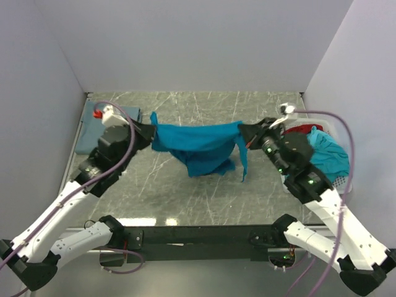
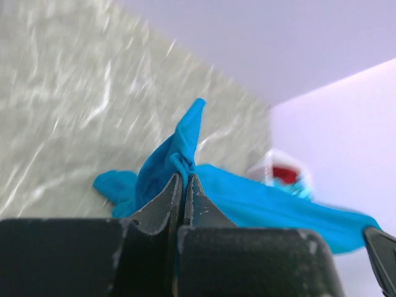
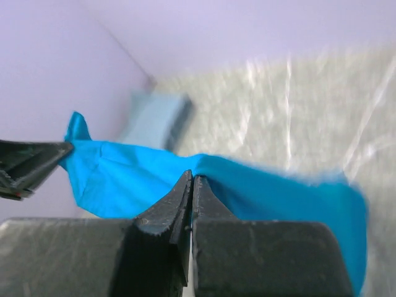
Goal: Fold and stack the t-shirts
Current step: Flatten the tshirt out
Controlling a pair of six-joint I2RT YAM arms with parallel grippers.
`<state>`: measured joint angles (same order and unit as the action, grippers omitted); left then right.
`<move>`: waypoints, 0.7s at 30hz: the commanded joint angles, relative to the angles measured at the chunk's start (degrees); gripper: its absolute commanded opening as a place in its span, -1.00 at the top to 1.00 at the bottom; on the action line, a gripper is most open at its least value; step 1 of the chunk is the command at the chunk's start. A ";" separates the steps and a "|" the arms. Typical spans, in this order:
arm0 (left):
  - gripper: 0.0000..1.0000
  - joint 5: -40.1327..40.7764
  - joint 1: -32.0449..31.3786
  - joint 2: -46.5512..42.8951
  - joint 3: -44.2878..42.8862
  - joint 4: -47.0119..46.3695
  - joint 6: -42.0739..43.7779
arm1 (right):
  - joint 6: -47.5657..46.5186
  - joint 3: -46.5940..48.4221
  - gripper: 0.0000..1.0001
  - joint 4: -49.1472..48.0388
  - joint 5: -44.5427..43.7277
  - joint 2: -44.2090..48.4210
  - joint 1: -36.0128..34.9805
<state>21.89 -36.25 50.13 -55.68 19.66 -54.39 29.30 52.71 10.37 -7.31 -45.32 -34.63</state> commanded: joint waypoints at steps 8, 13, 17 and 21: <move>0.99 2.72 -0.14 -2.93 -22.51 -0.59 13.86 | -11.45 27.08 1.00 10.79 2.21 0.85 -0.35; 0.99 2.62 -0.14 1.80 -30.44 0.03 18.60 | -11.46 36.50 1.00 15.90 3.80 -2.49 -0.17; 0.95 11.76 -0.14 9.61 -35.45 1.96 19.84 | -12.25 35.71 1.00 14.95 -5.82 -5.73 0.00; 0.98 13.64 4.14 14.90 -32.92 -1.11 20.38 | -13.40 35.88 1.00 13.44 -8.18 -12.23 5.00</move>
<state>29.36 -36.29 60.18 -90.15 19.31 -37.32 17.93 87.96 23.68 -8.97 -52.36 -33.28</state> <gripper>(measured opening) 0.032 0.010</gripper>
